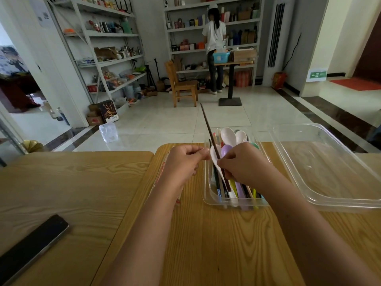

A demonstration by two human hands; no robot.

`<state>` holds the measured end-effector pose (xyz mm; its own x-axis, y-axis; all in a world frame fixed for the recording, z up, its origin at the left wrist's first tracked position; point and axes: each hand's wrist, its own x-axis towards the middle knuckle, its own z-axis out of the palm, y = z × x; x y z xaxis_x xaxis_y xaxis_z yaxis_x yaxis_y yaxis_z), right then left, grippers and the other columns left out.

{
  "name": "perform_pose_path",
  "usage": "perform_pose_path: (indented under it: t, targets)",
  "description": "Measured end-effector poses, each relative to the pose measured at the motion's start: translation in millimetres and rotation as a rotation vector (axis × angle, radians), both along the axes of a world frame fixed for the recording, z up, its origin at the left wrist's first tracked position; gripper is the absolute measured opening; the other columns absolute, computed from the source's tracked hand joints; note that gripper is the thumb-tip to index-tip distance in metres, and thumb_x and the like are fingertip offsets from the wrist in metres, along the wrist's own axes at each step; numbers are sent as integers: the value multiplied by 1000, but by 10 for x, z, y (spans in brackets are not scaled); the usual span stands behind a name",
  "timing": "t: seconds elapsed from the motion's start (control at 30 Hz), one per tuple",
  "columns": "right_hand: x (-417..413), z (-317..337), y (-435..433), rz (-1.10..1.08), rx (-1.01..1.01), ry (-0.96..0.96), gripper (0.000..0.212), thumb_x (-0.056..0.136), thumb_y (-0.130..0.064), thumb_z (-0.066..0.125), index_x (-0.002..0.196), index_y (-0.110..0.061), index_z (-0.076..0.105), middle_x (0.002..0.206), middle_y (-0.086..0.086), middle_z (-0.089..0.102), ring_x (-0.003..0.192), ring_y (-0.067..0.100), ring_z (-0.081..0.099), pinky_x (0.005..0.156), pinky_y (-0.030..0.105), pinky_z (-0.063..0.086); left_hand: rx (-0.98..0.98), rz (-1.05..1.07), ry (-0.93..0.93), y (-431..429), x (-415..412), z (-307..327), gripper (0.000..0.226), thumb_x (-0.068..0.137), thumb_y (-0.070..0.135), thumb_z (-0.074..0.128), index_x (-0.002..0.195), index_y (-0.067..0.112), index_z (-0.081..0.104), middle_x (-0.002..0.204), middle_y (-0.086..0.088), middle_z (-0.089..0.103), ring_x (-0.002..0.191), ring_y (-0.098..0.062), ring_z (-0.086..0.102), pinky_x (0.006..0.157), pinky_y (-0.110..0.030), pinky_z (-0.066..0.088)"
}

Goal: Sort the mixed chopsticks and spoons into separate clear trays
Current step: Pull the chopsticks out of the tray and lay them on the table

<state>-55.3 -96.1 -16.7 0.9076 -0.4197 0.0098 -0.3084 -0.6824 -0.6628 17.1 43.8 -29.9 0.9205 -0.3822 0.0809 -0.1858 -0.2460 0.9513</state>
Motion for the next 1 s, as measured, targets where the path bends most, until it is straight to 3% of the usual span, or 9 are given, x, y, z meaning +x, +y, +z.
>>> perform_pose_path:
  t: [0.07,0.17,0.33,0.5,0.63,0.83,1.0]
  targets:
    - [2,-3,18,18,20,-7,32,89,-20,63,59,-11,63,56,1,62,57,17,62,64,32,57,-7,4,-3,-2,0,-2,17,93,29,66,103,18,73,69,15,71,54,-1,50,54,-20,44]
    - [22,-24,31,34,25,-11,33,90,-22,63,58,-14,61,56,0,61,56,15,59,70,35,57,0,16,-20,-6,3,-11,19,92,31,66,105,18,74,66,18,68,51,4,51,55,-20,43]
    - [-20,4,126,72,-57,-3,33,94,-27,60,62,-18,58,54,-5,57,48,6,53,47,17,41,-6,40,-11,-18,18,-2,20,91,29,68,107,18,73,62,19,63,61,-1,52,57,-19,43]
    - [-6,39,176,126,-46,19,31,95,-31,60,67,-17,64,60,-1,63,55,10,58,58,22,51,20,-1,14,16,35,6,23,87,30,72,105,16,73,79,6,68,63,-5,53,56,-20,43]
    - [-62,54,133,144,66,-56,33,94,-37,62,73,-12,69,61,-1,69,56,13,61,61,28,55,-6,138,-34,131,143,11,18,87,31,72,98,16,73,90,3,74,75,-9,66,68,-26,53]
    - [-105,91,-18,56,97,-134,36,94,-36,61,69,-12,70,60,2,69,56,23,62,69,36,58,236,251,-80,326,375,-239,14,87,28,73,94,15,71,86,0,72,74,-14,69,74,-33,60]
    - [-115,86,-27,51,87,-122,33,94,-32,61,71,-10,70,64,6,70,66,27,67,72,39,60,499,270,-215,137,333,-533,17,88,28,72,99,16,72,97,3,71,84,-13,66,74,-27,53]
